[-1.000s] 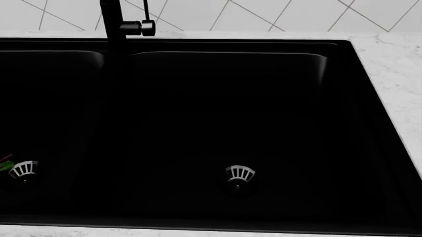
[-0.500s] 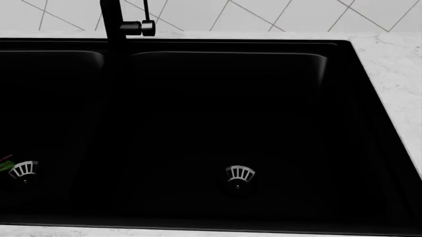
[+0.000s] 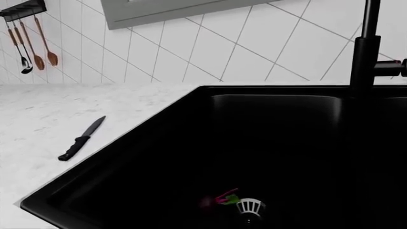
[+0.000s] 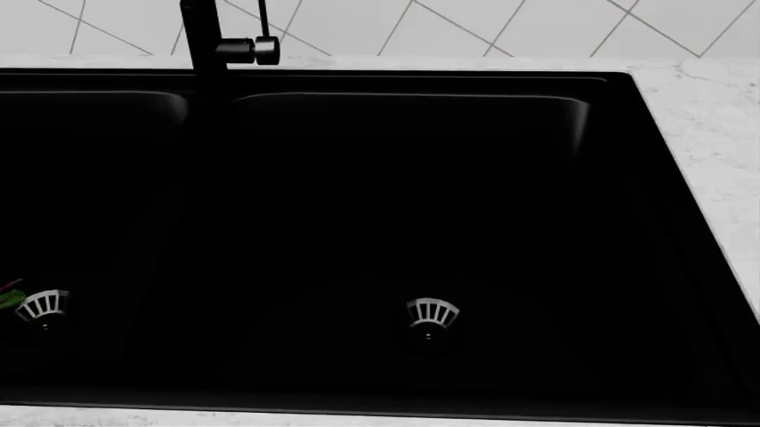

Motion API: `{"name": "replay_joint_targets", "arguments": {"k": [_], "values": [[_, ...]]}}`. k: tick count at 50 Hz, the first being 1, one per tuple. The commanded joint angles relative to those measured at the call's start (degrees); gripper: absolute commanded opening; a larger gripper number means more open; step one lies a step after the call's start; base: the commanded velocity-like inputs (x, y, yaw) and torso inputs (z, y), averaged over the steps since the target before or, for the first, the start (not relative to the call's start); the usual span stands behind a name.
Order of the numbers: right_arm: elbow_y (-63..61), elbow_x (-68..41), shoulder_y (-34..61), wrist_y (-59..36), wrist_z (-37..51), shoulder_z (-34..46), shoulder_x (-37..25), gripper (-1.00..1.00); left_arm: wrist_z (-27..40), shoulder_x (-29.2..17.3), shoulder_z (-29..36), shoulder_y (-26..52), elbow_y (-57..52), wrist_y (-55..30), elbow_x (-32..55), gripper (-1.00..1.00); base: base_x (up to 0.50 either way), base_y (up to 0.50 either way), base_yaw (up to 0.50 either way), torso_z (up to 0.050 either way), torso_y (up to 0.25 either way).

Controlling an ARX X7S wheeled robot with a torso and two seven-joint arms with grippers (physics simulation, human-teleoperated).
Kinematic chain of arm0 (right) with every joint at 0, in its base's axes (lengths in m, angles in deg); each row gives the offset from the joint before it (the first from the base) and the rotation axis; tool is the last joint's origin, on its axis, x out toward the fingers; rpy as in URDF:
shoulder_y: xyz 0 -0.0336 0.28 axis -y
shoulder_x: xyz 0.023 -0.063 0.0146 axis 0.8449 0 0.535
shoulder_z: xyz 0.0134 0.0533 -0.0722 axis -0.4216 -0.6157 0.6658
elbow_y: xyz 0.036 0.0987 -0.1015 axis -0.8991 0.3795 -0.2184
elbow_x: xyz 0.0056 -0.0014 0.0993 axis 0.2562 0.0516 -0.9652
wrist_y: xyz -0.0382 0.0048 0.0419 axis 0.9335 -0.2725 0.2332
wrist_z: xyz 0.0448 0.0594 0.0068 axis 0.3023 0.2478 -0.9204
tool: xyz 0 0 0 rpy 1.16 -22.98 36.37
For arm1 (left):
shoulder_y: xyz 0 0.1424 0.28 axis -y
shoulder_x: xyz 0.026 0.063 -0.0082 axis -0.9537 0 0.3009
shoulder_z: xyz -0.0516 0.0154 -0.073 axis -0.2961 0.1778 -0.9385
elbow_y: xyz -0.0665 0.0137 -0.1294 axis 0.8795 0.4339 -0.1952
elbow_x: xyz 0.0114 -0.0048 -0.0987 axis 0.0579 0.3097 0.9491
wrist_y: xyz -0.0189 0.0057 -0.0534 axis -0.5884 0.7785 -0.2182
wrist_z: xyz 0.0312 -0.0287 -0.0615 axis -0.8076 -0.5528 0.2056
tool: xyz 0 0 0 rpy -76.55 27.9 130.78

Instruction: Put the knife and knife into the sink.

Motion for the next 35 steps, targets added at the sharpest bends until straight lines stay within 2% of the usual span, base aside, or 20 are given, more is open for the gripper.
{"name": "replay_joint_targets", "arguments": {"k": [1, 4, 5, 6, 7, 8, 10, 12, 18, 24, 35], "values": [[-4.14, -1.06, 3.90, 16.98, -7.87, 12.02, -15.43, -1.00, -0.96, 0.91, -1.90, -0.20, 0.95, 0.67, -0.94, 1.00, 0.00, 0.00, 0.00, 0.000, 0.000], [-5.22, 0.17, 3.44, 17.72, -10.44, 12.83, -16.17, -1.00, -0.94, 0.91, -1.47, 0.00, 1.13, 0.72, -1.00, 1.00, 0.00, 0.00, 0.00, 0.000, 0.000], [-1.02, 0.57, 12.03, 9.12, -2.97, 21.42, -7.58, -1.00, -0.86, 0.85, -1.38, 0.13, 1.08, 0.54, -0.97, 1.00, 0.00, 0.00, 0.00, 0.000, 0.000], [1.54, 4.33, 20.63, 0.53, -5.00, 30.02, 0.77, -1.00, -0.83, 0.82, -1.42, 0.18, 1.03, 0.49, -0.94, 1.00, 0.00, 0.00, 0.00, 0.000, 0.000], [3.57, 0.61, 29.22, -7.77, 0.19, 38.61, 5.24, -1.00, -0.87, 0.84, -1.45, 0.15, 1.25, 0.75, -1.01, 1.00, 0.00, 0.00, 0.00, 0.000, 0.000], [4.40, 0.52, 37.81, -8.68, 0.64, 43.62, 6.50, -1.00, -0.90, 0.85, -1.41, 0.12, 1.36, 0.88, -1.05, 1.00, 0.00, 0.00, 0.00, 0.000, 0.000], [6.49, 1.72, 55.00, -11.17, 0.52, 46.32, 9.61, -1.00, -1.01, 0.85, -0.97, 0.17, 1.90, 1.35, -1.30, 1.00, 0.00, 0.00, 0.00, 0.000, 0.000], [9.26, 3.78, 62.86, -13.58, -0.32, 49.21, 13.96, -1.00, -0.94, 0.79, -0.72, 0.57, 1.93, 1.11, -1.25, 1.00, 0.00, 0.00, 0.00, 0.000, 0.000], [15.69, 9.66, 71.04, -18.21, -4.34, 54.94, 23.32, -1.00, -0.79, 0.81, -0.22, 1.03, 2.21, 1.05, -1.27, 1.00, 0.00, 0.00, 0.00, 0.000, 0.000], [20.98, 15.17, 75.79, -20.30, -9.55, 58.37, 29.17, -1.00, -0.46, 0.71, -0.28, 1.28, 1.61, 0.40, -0.97, 1.00, 0.00, 0.00, 0.00, 0.000, 0.000], [32.04, 29.50, 77.35, -16.19, -28.56, 64.59, 39.37, -1.00, -0.37, 0.68, 0.74, 1.41, 1.96, 0.77, -1.18, 1.00, 0.00, 0.00, 0.00, 0.000, 0.000]]}}
